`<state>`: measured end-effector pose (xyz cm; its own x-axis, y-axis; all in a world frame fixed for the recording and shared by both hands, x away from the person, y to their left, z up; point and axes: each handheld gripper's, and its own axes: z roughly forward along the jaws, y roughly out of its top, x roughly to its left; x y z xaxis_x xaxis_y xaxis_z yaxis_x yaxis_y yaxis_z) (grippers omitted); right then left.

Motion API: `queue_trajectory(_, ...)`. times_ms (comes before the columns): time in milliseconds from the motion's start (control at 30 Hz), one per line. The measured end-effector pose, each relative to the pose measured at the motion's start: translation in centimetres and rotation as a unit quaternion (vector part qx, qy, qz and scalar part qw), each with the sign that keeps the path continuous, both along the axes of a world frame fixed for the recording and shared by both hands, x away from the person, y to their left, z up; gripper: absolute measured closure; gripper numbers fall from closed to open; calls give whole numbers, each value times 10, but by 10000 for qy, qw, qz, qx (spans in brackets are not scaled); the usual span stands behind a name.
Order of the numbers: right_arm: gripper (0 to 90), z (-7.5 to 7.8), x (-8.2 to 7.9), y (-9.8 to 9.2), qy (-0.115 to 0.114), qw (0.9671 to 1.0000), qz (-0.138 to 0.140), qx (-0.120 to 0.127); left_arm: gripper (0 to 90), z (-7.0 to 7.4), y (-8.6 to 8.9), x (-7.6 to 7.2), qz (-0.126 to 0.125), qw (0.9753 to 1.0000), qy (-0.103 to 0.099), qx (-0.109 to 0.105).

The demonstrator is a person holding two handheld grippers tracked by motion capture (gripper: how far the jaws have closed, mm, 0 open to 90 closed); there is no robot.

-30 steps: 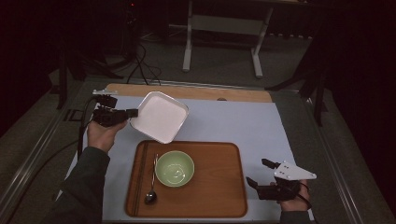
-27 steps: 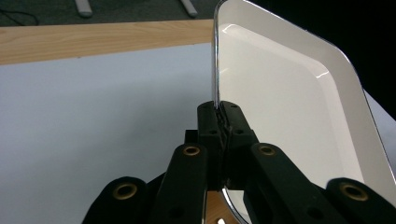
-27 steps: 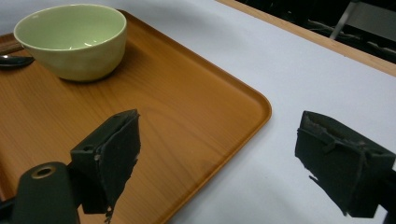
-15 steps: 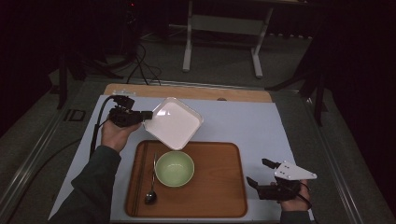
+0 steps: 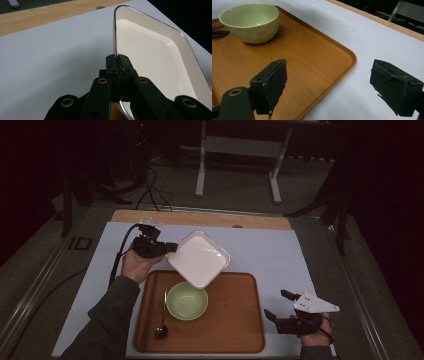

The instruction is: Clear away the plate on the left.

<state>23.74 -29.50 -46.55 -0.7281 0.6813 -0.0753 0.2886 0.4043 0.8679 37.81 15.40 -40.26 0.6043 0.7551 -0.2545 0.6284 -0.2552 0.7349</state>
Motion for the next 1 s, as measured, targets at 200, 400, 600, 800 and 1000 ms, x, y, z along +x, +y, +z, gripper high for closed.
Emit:
queue_trajectory(200, 135, 0, 0, -1, -7, 10000, -15, 0, 896, -2, -16, 2, -206, 9997, 7, 104)
queue_trajectory(400, 135, 0, 0, -1, 0, 10000, -11, 3, 896, -4, -30, 3, -403, 9990, 25, 191)
queue_trajectory(600, 135, 0, 0, -1, -1, 10000, -12, 12, 897, -6, -43, 4, -606, 9978, 14, 278)
queue_trajectory(800, 135, 0, 0, -1, 6, 10000, -21, 15, 896, -8, -55, 4, -806, 9962, 10, 344)
queue_trajectory(1000, 135, 0, 0, -2, 1, 10000, -26, 24, 896, -12, -69, 5, -998, 9941, 9, 412)
